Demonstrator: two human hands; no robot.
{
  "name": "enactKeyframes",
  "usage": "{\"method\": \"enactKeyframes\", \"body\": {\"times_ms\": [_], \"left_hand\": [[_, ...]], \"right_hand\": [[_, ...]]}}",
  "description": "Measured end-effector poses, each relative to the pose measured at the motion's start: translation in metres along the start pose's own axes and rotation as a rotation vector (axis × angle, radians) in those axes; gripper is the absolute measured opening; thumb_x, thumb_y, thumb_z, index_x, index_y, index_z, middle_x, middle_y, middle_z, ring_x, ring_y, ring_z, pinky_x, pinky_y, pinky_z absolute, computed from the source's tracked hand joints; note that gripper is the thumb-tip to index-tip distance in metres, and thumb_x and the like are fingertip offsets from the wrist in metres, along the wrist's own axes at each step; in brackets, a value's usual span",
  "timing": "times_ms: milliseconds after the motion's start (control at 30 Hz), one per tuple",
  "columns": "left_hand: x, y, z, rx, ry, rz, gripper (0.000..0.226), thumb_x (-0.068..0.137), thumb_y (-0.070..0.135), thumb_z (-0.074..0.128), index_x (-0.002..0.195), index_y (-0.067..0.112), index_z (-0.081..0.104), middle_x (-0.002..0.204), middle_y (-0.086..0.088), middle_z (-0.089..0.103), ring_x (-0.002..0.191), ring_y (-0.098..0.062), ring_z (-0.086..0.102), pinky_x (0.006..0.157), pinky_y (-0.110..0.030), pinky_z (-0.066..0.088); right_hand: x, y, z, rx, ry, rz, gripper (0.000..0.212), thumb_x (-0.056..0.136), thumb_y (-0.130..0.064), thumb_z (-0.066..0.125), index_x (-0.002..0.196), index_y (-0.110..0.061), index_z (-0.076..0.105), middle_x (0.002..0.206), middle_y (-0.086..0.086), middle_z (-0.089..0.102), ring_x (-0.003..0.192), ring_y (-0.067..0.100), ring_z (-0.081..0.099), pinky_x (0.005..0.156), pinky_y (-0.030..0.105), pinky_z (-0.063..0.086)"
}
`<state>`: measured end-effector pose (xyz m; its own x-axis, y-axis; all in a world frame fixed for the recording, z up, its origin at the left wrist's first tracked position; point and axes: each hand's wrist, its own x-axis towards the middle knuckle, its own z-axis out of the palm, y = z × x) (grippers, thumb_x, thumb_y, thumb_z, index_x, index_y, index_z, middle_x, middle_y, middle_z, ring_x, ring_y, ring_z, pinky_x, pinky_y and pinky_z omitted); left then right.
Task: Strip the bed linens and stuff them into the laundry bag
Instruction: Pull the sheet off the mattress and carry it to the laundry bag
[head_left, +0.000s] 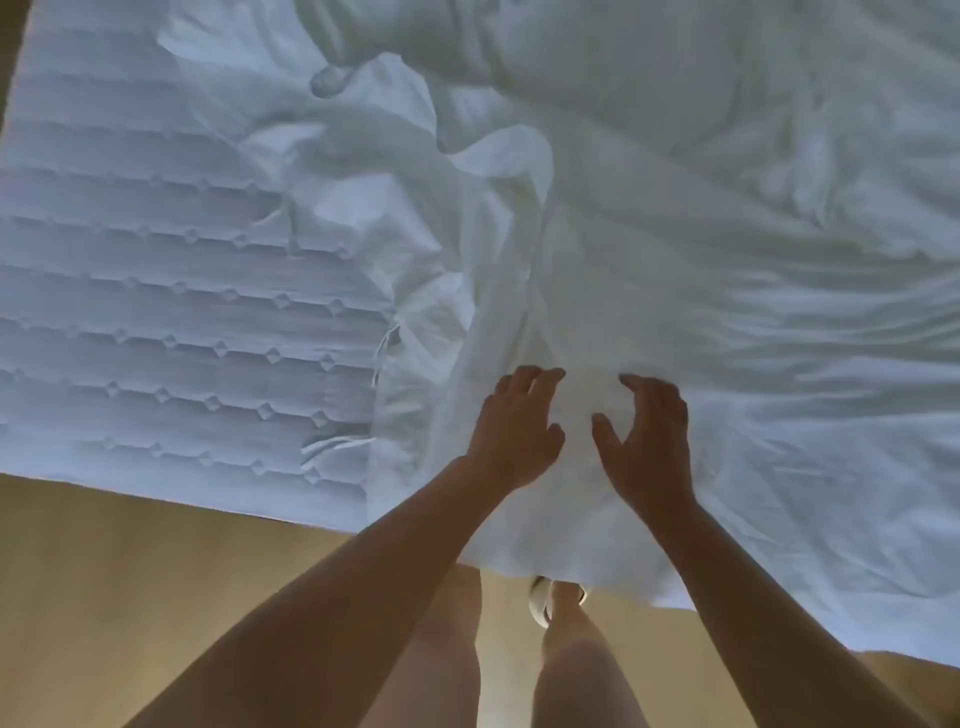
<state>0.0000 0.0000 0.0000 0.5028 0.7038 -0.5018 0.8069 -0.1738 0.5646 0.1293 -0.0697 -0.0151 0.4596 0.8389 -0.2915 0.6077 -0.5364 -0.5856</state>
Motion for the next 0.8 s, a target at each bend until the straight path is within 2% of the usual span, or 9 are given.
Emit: {"method": "enactKeyframes", "body": {"times_ms": [167,233,300,367,467,533,633,700,800], "left_hand": [[0.035,-0.031,-0.018,0.232,0.054,0.256,0.073,0.085,0.011,0.061,0.150,0.020,0.029,0.156,-0.008,0.025,0.145,-0.028,0.017,0.114,-0.040,0.019],[0.046,-0.038,-0.021,0.311,0.016,0.307,0.076,0.087,0.020,0.063,0.151,0.023,0.024,0.159,-0.008,0.016,0.147,-0.028,0.008,0.116,-0.043,0.012],[0.057,-0.041,-0.027,0.372,-0.026,0.345,0.080,0.088,0.029,0.064,0.153,0.026,0.017,0.160,-0.006,0.008,0.148,-0.027,0.001,0.116,-0.045,0.010],[0.064,-0.039,-0.030,0.395,-0.052,0.376,0.084,0.088,0.036,0.063,0.153,0.027,0.011,0.161,-0.005,0.003,0.148,-0.026,-0.003,0.117,-0.045,0.009],[0.071,-0.031,-0.029,0.401,-0.075,0.425,0.096,0.084,0.046,0.066,0.153,0.030,0.000,0.161,-0.004,-0.005,0.147,-0.026,-0.010,0.118,-0.048,0.005],[0.075,-0.026,-0.030,0.377,-0.100,0.430,0.114,0.073,0.059,0.070,0.148,0.033,-0.011,0.161,-0.001,-0.010,0.147,-0.024,-0.015,0.115,-0.054,0.001],[0.075,-0.015,-0.034,0.300,-0.192,0.437,0.134,0.057,0.072,0.073,0.139,0.033,-0.026,0.160,0.005,-0.013,0.145,-0.020,-0.020,0.113,-0.059,-0.001],[0.067,-0.008,-0.030,0.192,-0.248,0.416,0.140,0.053,0.072,0.075,0.143,0.030,-0.024,0.160,0.010,-0.012,0.146,-0.016,-0.019,0.113,-0.059,0.000],[0.047,0.010,-0.024,-0.080,-0.250,0.384,0.138,0.053,0.067,0.078,0.152,0.027,-0.010,0.157,0.020,-0.016,0.145,-0.009,-0.018,0.115,-0.058,0.002]], "right_hand": [[0.032,-0.014,0.017,-0.297,-0.068,0.032,0.082,0.083,-0.030,0.069,0.149,-0.015,0.024,0.154,0.017,0.020,0.141,0.035,0.017,0.113,0.047,0.017],[0.045,-0.010,0.020,-0.375,-0.086,0.100,0.077,0.086,-0.034,0.065,0.149,-0.018,0.025,0.156,0.015,0.016,0.144,0.033,0.012,0.115,0.046,0.011],[0.057,-0.006,0.018,-0.353,-0.050,0.151,0.058,0.089,-0.029,0.062,0.142,-0.015,0.041,0.154,0.014,0.026,0.143,0.032,0.019,0.114,0.046,0.014],[0.063,-0.005,0.016,-0.329,-0.009,0.150,0.037,0.093,-0.019,0.056,0.129,-0.009,0.056,0.141,0.014,0.046,0.134,0.031,0.037,0.111,0.046,0.022],[0.062,-0.016,0.008,-0.246,0.028,0.117,0.019,0.097,-0.009,0.045,0.108,0.000,0.058,0.094,0.015,0.066,0.091,0.037,0.061,0.092,0.046,0.040],[0.057,-0.030,0.000,-0.170,0.042,0.111,0.015,0.098,-0.009,0.041,0.090,-0.004,0.053,0.070,0.007,0.058,0.071,0.034,0.056,0.079,0.042,0.042],[0.044,-0.053,-0.017,0.015,-0.003,0.169,0.034,0.095,-0.009,0.042,0.063,-0.017,0.032,0.055,-0.002,0.037,0.057,0.021,0.038,0.063,0.032,0.033],[0.038,-0.068,-0.033,0.187,-0.045,0.223,0.036,0.091,-0.006,0.043,0.059,-0.015,0.029,0.052,-0.003,0.033,0.054,0.014,0.031,0.056,0.030,0.029],[0.033,-0.091,-0.060,0.464,-0.094,0.279,0.043,0.087,-0.001,0.046,0.048,-0.019,0.043,0.041,-0.011,0.036,0.044,0.006,0.035,0.054,0.026,0.031]]}}
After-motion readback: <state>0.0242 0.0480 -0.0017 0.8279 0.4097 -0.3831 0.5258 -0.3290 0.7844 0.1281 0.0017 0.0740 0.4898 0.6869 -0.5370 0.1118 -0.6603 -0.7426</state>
